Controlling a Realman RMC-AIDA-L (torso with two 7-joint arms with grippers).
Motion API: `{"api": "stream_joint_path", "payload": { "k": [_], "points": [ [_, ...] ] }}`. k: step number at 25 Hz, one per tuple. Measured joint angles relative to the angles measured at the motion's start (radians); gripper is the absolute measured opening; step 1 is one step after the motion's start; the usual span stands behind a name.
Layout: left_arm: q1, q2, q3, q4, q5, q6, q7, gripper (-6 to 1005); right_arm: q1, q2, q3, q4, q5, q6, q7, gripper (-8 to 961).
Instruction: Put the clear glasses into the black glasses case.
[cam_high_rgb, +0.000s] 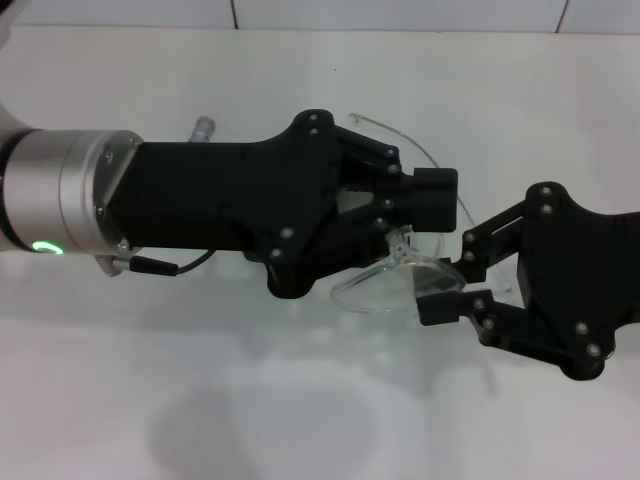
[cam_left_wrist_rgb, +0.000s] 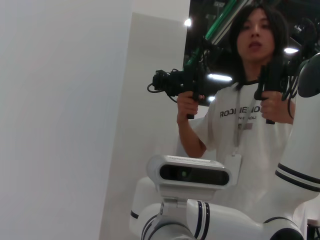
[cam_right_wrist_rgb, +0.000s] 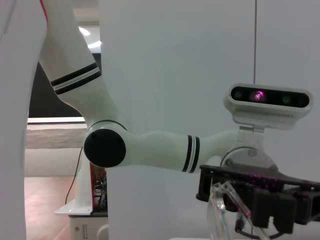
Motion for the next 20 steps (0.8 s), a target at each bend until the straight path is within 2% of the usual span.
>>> {"api": "stream_joint_path", "payload": {
  "k": [10, 20],
  "points": [
    [-0.005, -0.006, -0.054, -0.053, -0.026, -0.003, 0.019, 97, 0.003, 0.0, -0.003, 0.011, 0.009, -0.006, -0.016, 116],
    [-0.014, -0.001, -0.058, -0.087, -0.025, -0.003, 0.027, 96, -0.004, 0.0, 0.005, 0.015, 0.035, -0.01, -0.041, 116]
  ]
}}
